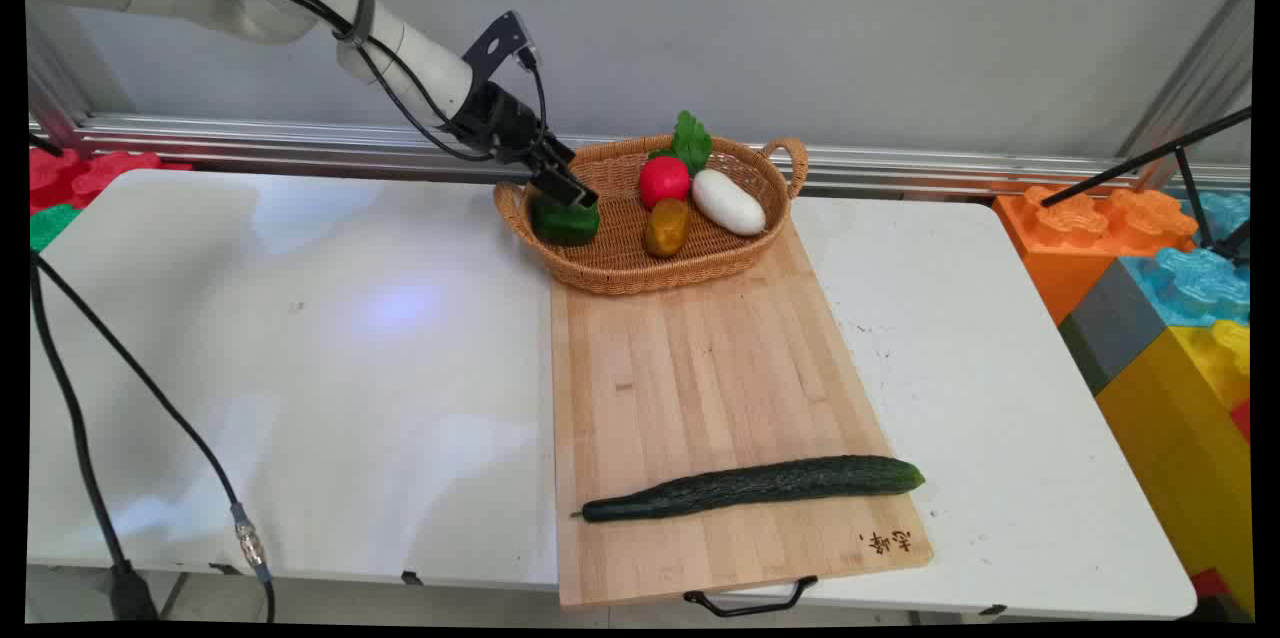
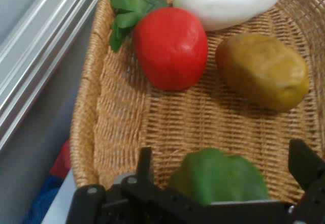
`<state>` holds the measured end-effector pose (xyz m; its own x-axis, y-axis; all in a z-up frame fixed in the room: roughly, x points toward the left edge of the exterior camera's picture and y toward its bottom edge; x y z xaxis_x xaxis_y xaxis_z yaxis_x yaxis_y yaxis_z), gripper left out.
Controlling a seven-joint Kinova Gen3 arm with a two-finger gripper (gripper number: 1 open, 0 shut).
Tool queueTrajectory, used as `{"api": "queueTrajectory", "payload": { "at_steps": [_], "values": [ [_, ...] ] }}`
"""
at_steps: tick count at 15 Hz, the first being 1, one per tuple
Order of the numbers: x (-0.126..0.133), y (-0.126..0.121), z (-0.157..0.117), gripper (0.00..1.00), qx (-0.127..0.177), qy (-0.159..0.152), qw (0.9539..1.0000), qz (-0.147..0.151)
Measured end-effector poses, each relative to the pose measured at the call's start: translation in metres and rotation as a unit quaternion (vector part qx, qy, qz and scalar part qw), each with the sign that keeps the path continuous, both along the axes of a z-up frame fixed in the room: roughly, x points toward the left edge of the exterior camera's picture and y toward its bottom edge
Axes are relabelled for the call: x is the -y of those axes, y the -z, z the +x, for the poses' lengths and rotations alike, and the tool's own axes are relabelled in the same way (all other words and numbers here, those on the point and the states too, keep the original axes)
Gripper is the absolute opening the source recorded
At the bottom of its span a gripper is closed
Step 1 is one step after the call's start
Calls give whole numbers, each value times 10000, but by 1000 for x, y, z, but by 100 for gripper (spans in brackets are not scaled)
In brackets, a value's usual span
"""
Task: Pick up the cucumber from the cutting board
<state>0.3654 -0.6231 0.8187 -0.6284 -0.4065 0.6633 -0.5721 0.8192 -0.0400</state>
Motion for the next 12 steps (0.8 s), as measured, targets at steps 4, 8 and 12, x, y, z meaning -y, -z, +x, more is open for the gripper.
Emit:
{"api": "queueTrajectory", "payload": {
  "at_steps": [4,8,12],
  "values": [
    [-6,-17,-13,100,-254,168,9995,84],
    [-32,-43,-35,100,-605,577,9954,478],
    [-64,-61,-67,100,-908,886,9867,1015]
  ]
}}
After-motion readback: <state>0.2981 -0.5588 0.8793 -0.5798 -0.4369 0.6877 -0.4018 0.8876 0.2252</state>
